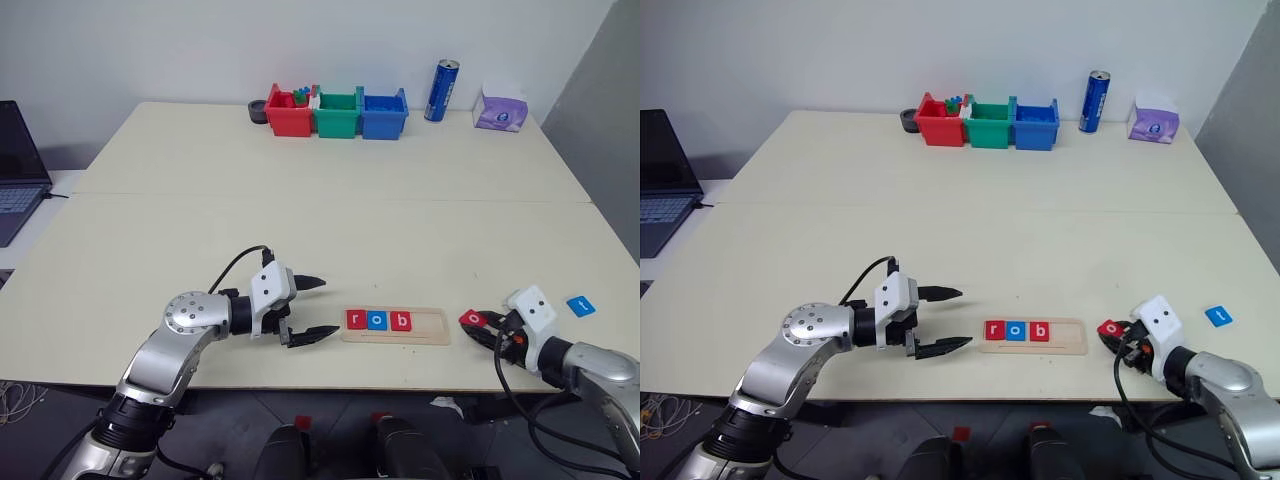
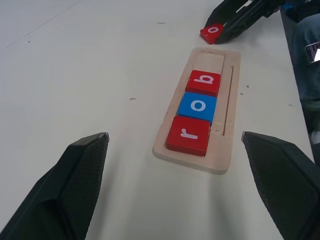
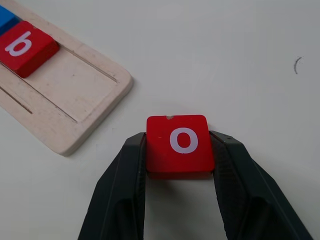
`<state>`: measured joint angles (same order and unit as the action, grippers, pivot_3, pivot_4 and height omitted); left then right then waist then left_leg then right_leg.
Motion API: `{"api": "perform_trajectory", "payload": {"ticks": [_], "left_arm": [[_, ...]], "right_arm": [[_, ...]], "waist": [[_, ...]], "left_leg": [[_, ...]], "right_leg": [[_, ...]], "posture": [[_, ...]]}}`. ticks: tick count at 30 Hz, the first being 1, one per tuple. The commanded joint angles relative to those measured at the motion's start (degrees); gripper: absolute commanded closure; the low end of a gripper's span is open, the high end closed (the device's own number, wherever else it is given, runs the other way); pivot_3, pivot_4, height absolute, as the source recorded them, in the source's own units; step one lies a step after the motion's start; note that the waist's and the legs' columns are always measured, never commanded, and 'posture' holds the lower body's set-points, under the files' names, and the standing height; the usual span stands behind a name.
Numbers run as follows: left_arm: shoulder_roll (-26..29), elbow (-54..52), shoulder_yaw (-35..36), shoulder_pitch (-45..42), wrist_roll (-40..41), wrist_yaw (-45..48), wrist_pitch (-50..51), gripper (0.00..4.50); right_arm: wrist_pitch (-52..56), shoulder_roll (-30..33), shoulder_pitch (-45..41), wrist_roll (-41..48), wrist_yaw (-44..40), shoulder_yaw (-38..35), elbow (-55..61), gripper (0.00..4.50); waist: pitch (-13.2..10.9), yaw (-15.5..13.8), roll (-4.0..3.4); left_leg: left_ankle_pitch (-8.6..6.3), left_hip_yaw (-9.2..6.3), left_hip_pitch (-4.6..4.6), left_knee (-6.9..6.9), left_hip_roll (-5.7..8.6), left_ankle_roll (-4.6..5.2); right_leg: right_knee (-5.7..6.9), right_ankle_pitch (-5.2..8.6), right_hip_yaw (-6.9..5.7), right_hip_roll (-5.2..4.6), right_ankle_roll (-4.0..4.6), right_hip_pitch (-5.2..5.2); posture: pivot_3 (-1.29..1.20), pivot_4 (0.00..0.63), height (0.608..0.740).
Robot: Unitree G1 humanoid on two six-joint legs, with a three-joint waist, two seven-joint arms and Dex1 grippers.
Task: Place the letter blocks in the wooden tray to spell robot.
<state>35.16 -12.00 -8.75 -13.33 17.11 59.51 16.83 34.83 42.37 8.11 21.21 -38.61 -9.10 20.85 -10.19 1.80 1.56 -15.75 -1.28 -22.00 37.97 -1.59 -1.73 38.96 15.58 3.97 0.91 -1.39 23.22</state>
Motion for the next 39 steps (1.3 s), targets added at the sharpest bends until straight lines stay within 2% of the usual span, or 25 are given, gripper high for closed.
{"api": "perform_trajectory", "payload": {"ticks": [1, 4, 6, 10, 14, 15, 17, 20, 22, 25, 30, 36, 39], "left_arm": [[0.1, -0.9, -0.2, -0.8, 0.1, 0.7, -1.1, 0.00], [0.3, -0.4, -0.1, -0.3, 0.1, 1.4, -2.2, 0.00], [0.4, 0.1, -0.1, -0.1, -0.1, 1.9, -2.9, 0.00], [-0.2, 0.2, -0.7, -0.1, -0.5, 1.7, -3.3, 0.00], [-0.7, -0.1, -1.2, -0.2, -0.7, 1.3, -3.0, 0.00], [-0.7, -0.1, -1.3, -0.2, -0.7, 1.2, -3.0, 0.00], [-0.7, -0.2, -1.4, -0.1, -0.6, 1.3, -2.9, 0.00], [-0.7, -0.2, -1.4, -0.2, -0.6, 1.5, -2.9, 0.00], [-0.6, 0.2, -1.6, -0.4, -0.6, 1.9, -3.0, 0.00], [-0.6, 0.8, -1.5, -0.9, -0.6, 2.3, -3.2, 0.00], [-0.8, 1.1, -1.5, -1.0, -0.8, 2.5, -3.4, 0.00], [-0.8, 1.6, -1.4, -0.8, -1.0, 2.6, -3.9, 0.00], [-0.8, 2.0, -1.2, -0.7, -1.0, 2.6, -4.4, 0.00]], "right_arm": [[-0.6, 2.4, -1.5, 0.6, -4.0, -0.5, -2.2, 3.05], [-1.5, 5.4, -1.6, -0.9, -7.0, 0.3, -5.0, 1.91], [-3.1, 6.8, -1.8, -2.8, -6.8, 0.1, -6.7, 1.32], [-0.1, 6.6, -0.8, -0.3, -4.7, -5.1, -3.7, 0.02], [11.5, -2.7, -0.1, 7.2, 6.0, -12.8, 7.5, 0.02], [13.9, -7.2, 0.0, 7.6, 11.0, -13.5, 10.4, 0.02], [16.8, -15.8, 0.8, 6.9, 19.9, -13.2, 16.2, 0.02], [19.1, -22.5, 1.4, 5.0, 26.7, -11.9, 20.6, 0.02], [17.5, -26.2, 1.8, 0.3, 32.7, -8.8, 21.9, 0.02], [13.7, -28.3, 2.5, -5.7, 37.4, -5.1, 21.6, 0.02], [13.1, -32.3, 4.3, -6.7, 38.9, -2.2, 20.1, 0.02], [12.2, -34.1, 3.3, -7.6, 39.7, -2.7, 16.5, 0.02], [11.9, -33.9, 2.2, -7.4, 39.8, -4.1, 14.5, 0.62]], "waist": [[0.0, 0.0, 0.00], [0.0, 0.0, 0.00], [0.0, 0.0, 0.01], [0.0, -0.1, 0.01], [0.0, -0.2, 0.01], [0.0, -0.1, 0.01], [0.0, 0.0, 0.01], [0.0, 0.0, -0.15], [0.0, 0.0, -0.15], [0.0, 0.0, -0.15], [0.0, 0.0, -0.15], [0.0, 0.1, -0.16], [0.0, 0.1, -0.15]], "left_leg": [[0.00, 0.00, 0.00, 0.00, 0.00, 0.00], [0.00, 0.01, 0.00, 0.00, 0.01, 0.00], [0.00, 0.01, 0.00, 0.00, 0.01, 0.00], [0.00, -0.01, -0.01, 0.01, 0.01, 0.00], [0.00, -0.08, -0.06, 0.00, -0.05, 0.00], [0.00, -0.10, -0.06, -0.01, -0.05, -0.01], [0.00, -0.15, -0.03, -0.05, -0.08, -0.02], [0.00, -0.16, -0.02, -0.06, -0.10, -0.02], [0.00, -0.14, -0.03, -0.05, -0.07, -0.02], [0.00, -0.09, -0.02, -0.02, -0.02, -0.02], [0.00, -0.08, -0.03, -0.06, -0.03, -0.02], [0.00, -0.08, -0.03, -0.05, -0.07, -0.02], [0.00, -0.07, -0.02, -0.05, -0.06, -0.02]], "right_leg": [[0.00, 0.00, 0.00, 0.00, 0.00, 0.00], [0.00, 0.00, -0.02, 0.00, 0.00, 0.00], [-0.01, 0.00, -0.02, 0.00, 0.00, 0.00], [-0.01, 0.00, 0.01, -0.01, 0.00, -0.02], [0.00, 0.00, -0.02, 0.02, 0.00, -0.01], [0.01, 0.00, -0.02, 0.02, 0.00, 0.00], [0.04, 0.00, -0.04, 0.02, 0.01, 0.00], [0.08, 0.00, 0.00, 0.02, 0.01, 0.05], [0.06, 0.01, 0.05, 0.00, 0.01, 0.06], [0.01, 0.00, 0.05, -0.04, 0.00, 0.06], [0.00, 0.01, 0.05, -0.04, 0.00, 0.09], [0.03, 0.02, 0.05, -0.01, 0.03, 0.08], [0.02, 0.02, 0.05, -0.01, 0.03, 0.07]], "posture": [[0.00, 0.150, 0.740], [0.00, 0.150, 0.740], [0.00, 0.150, 0.740], [0.00, 0.150, 0.740], [0.00, 0.150, 0.740], [0.00, 0.150, 0.740], [0.00, 0.150, 0.740], [0.00, 0.150, 0.740], [0.00, 0.150, 0.740], [0.00, 0.150, 0.740], [0.00, 0.150, 0.740], [0.00, 0.150, 0.740], [0.00, 0.150, 0.740]]}}
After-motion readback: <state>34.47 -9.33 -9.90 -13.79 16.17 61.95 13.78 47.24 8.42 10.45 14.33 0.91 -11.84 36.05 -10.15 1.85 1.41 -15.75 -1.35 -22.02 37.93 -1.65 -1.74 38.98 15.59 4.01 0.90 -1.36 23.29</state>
